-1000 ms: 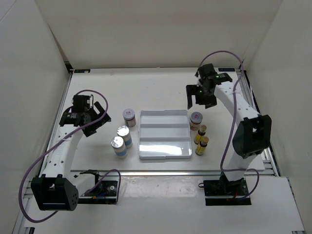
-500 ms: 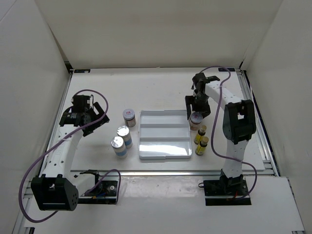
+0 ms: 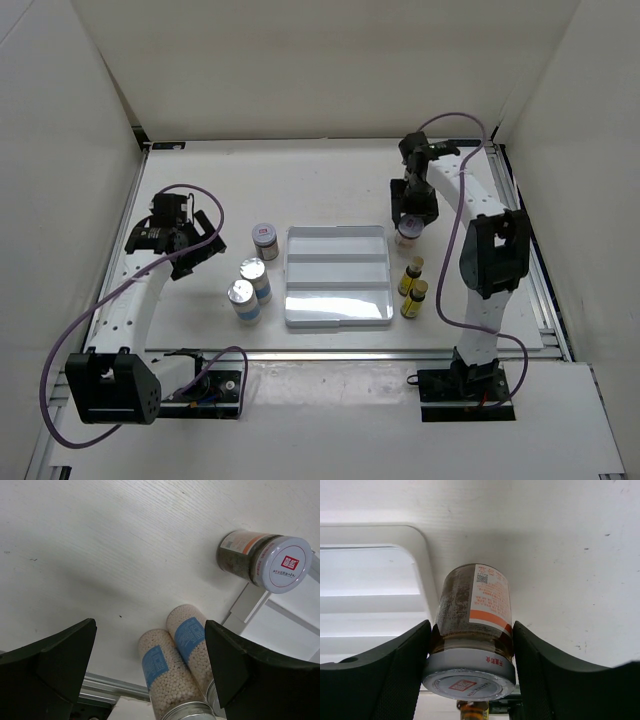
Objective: Organize the condiment bottles
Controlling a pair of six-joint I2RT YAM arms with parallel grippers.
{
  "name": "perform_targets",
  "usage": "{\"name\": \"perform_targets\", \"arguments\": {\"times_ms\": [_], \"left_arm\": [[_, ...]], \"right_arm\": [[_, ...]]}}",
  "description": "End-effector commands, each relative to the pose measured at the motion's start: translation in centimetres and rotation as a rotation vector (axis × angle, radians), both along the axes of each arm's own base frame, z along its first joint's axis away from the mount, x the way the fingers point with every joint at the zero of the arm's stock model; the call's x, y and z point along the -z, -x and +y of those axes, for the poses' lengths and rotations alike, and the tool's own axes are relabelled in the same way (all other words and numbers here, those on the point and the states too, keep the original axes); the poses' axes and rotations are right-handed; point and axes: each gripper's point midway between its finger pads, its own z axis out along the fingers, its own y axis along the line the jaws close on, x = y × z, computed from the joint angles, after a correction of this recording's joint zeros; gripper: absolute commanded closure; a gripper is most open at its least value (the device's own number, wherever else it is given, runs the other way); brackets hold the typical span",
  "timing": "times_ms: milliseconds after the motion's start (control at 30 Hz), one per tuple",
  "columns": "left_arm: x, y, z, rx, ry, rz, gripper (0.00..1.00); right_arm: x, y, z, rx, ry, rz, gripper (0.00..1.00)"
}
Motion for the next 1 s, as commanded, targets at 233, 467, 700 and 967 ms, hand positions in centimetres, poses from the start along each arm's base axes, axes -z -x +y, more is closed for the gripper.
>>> {"name": "perform_targets", "arguments": {"times_ms": [233,467,700,967], "left_arm": [[-0.3,-0.4,-0.1,-0.005,0.012,-0.027,0.0],[-0.6,0.0,0.5,0.008,-0.03,-0.044,0.0],[-1.1,-0.2,0.7,0.013,-0.044,-0.061,0.0],[-1.6,-0.6,0.5,0.01,-0.031,-0.071,0.0]], "right_arm": [[-8.2,-0.2,8.3,-0.183,-0.222,-0.17,0.96],[-3.7,1.5,12.2,-0.252,-0.271,-0.031,0.96],[0.1,0.7,12.2,-0.222,-0.247,0.035,0.96],[1.3,0.6,11.6,-0.181,-0.202,0.05,0.9]]}}
